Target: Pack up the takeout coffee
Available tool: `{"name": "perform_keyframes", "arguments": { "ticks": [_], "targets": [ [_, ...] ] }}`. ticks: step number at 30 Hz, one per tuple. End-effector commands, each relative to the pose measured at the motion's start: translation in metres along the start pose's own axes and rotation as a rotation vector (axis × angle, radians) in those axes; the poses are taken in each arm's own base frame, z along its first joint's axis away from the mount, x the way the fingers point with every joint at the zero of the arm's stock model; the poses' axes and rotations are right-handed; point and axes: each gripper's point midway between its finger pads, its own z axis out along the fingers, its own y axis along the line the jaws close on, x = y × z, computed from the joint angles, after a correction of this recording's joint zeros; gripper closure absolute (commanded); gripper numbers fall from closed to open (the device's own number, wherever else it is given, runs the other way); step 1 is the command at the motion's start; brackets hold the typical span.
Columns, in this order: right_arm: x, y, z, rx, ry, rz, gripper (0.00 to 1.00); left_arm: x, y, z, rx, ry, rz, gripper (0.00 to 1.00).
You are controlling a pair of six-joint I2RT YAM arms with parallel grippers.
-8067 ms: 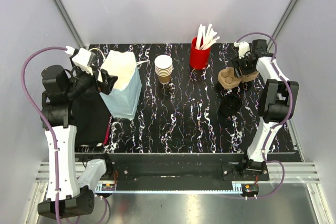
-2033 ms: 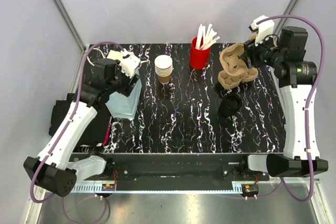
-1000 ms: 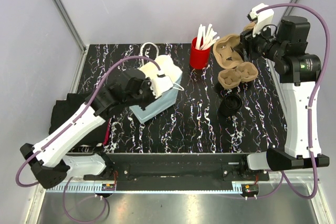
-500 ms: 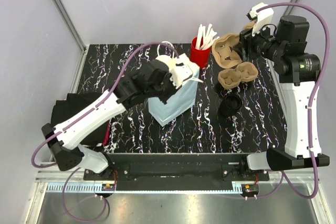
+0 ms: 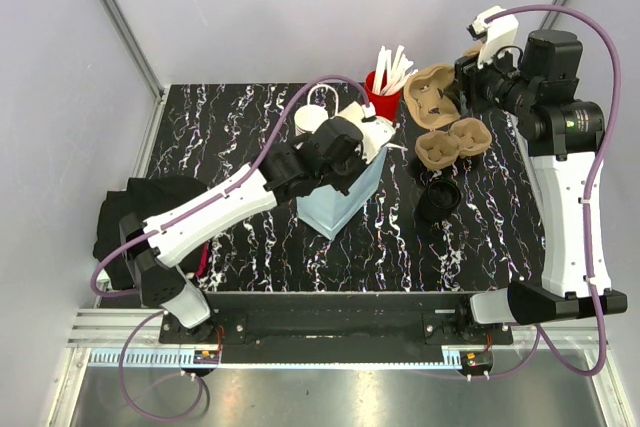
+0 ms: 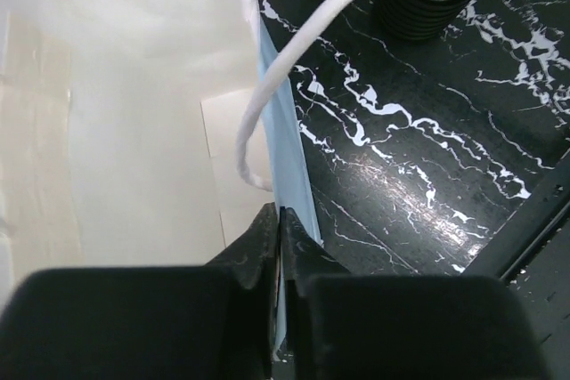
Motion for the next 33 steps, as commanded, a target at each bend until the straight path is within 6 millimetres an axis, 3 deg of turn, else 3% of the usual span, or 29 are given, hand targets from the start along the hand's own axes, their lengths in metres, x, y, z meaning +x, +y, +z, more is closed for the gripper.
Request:
{"name": "perform_keyframes", "arguments": {
  "ticks": [1,5,6,7,10,16,17,21,25,27,31,33],
  "targets": [
    [-0.019,-0.003,-0.011,0.037,-0.072,-0.021,0.47,-0.033,0.010,-0.011,-0.054,-0.104,-0.047,0.85],
    [-0.022,-0.004,-0.013,0.042,-0.079,-0.017,0.47,-0.042,0.007,-0.019,-0.035,-0.129,-0.050,0.77],
    [-0.023,-0.004,-0.014,0.044,-0.083,-0.016,0.47,-0.043,0.006,-0.020,-0.024,-0.134,-0.050,0.70],
    [-0.026,-0.004,-0.015,0.045,-0.090,-0.017,0.47,-0.045,0.004,-0.024,-0.009,-0.143,-0.050,0.52],
    [-0.028,-0.003,-0.017,0.042,-0.093,-0.012,0.47,-0.053,0.001,-0.035,0.015,-0.168,-0.051,0.29],
    [-0.034,0.000,-0.016,0.013,-0.086,-0.001,0.47,-0.079,0.014,-0.073,-0.011,-0.264,0.001,0.13],
    [-0.034,0.000,-0.011,0.005,-0.079,0.002,0.46,-0.081,0.017,-0.077,-0.025,-0.272,0.007,0.04],
    [-0.044,0.006,-0.006,-0.026,-0.087,0.014,0.47,-0.085,0.034,-0.098,-0.080,-0.311,0.032,0.01],
    [-0.043,0.020,0.014,-0.093,-0.056,0.023,0.46,-0.093,0.063,-0.129,-0.143,-0.375,0.009,0.01],
    [-0.043,0.029,0.019,-0.127,-0.046,0.023,0.47,-0.094,0.088,-0.140,-0.187,-0.403,-0.028,0.01],
    [-0.034,0.066,0.047,-0.236,0.025,0.011,0.47,-0.091,0.133,-0.165,-0.279,-0.487,-0.079,0.01],
    [-0.034,0.078,0.052,-0.267,0.041,0.002,0.47,-0.075,0.154,-0.157,-0.315,-0.460,-0.114,0.01]
  ]
}}
